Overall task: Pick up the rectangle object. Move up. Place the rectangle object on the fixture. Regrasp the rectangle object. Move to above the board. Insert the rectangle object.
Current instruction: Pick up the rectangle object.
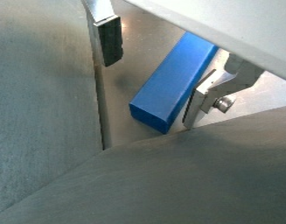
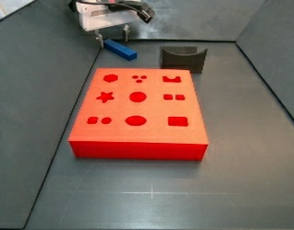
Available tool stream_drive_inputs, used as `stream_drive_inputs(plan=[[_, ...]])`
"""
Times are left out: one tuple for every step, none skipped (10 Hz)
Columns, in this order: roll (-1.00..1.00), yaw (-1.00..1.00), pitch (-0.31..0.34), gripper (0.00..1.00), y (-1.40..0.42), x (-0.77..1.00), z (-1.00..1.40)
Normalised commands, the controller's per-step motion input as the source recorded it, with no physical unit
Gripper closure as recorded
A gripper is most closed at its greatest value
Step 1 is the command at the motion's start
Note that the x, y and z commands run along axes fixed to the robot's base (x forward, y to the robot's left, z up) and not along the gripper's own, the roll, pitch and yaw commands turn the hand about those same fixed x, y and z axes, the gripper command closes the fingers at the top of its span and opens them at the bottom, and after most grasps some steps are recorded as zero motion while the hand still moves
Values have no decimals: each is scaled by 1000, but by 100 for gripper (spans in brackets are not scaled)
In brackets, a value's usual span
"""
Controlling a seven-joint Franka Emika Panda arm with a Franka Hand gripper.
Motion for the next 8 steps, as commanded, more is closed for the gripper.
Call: stream_drive_inputs(plan=[[-186, -100, 80, 0, 0, 83, -674], [-251, -226, 66, 0, 0, 29, -554], [-293, -289, 61, 0, 0, 0, -471], [-303, -300, 67, 0, -14, 0, -449], [-296, -280, 67, 0, -6, 0, -451], [-83, 0, 0, 0, 0, 0, -34], [-119, 0, 21, 0, 51, 0, -123], [-289, 0, 121, 0, 34, 0, -506]])
